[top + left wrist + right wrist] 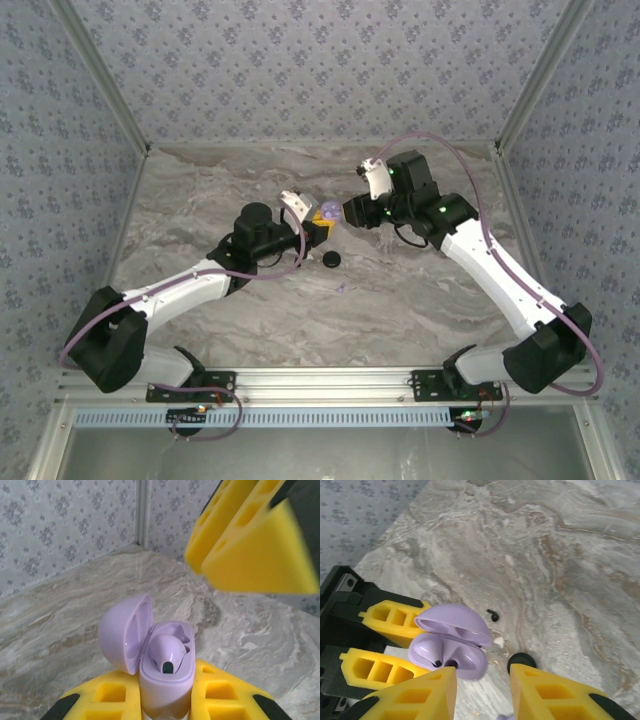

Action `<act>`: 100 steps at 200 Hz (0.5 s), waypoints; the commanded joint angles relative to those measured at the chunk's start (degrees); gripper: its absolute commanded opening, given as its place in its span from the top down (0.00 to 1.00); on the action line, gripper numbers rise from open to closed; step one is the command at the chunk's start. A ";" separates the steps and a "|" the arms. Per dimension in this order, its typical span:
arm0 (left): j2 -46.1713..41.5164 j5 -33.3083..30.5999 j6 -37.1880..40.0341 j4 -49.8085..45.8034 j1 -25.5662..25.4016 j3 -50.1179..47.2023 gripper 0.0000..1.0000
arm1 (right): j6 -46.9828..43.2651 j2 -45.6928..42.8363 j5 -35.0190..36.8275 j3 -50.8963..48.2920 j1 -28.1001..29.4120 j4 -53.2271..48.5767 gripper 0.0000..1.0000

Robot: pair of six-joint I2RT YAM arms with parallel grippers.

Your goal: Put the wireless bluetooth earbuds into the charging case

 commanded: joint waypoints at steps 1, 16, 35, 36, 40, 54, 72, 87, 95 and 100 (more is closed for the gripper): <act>-2.60 -2.94 -0.34 -3.33 -0.11 1.56 0.85 | 0.07 -2.61 4.79 -1.44 -0.17 -3.90 0.63; -3.54 -3.81 -0.47 -4.72 0.15 0.94 0.85 | 0.34 -3.22 5.05 -3.41 -0.27 -4.53 0.63; -5.23 -4.90 -0.84 -6.13 0.52 -0.11 0.85 | 1.05 -3.71 5.13 -6.72 -0.28 -4.93 0.62; -5.31 -4.95 -0.90 -6.22 0.54 -0.18 0.85 | 1.16 -3.70 5.09 -6.99 -0.30 -4.93 0.62; -5.66 -5.03 -1.02 -6.61 0.69 -0.46 0.85 | 1.38 -3.71 5.01 -7.76 -0.31 -4.93 0.62; -6.79 -5.46 -1.69 -8.14 1.17 -1.08 0.85 | 2.34 -3.48 4.35 -11.68 -0.27 -4.47 0.62; -8.28 -6.23 -2.51 -9.83 1.70 -2.17 0.85 | 4.02 -2.87 2.56 -15.42 -0.11 -3.02 0.62; -9.88 -6.93 -2.78 -10.43 1.81 -3.44 0.85 | 5.26 -1.87 1.26 -17.99 0.29 -1.84 0.61; -10.64 -7.48 -2.94 -10.80 1.84 -4.09 0.85 | 5.72 -1.24 0.32 -19.12 0.76 -0.07 0.61; -11.09 -7.76 -2.99 -11.03 1.95 -4.42 0.85 | 5.83 -0.76 -0.23 -19.76 0.98 0.63 0.60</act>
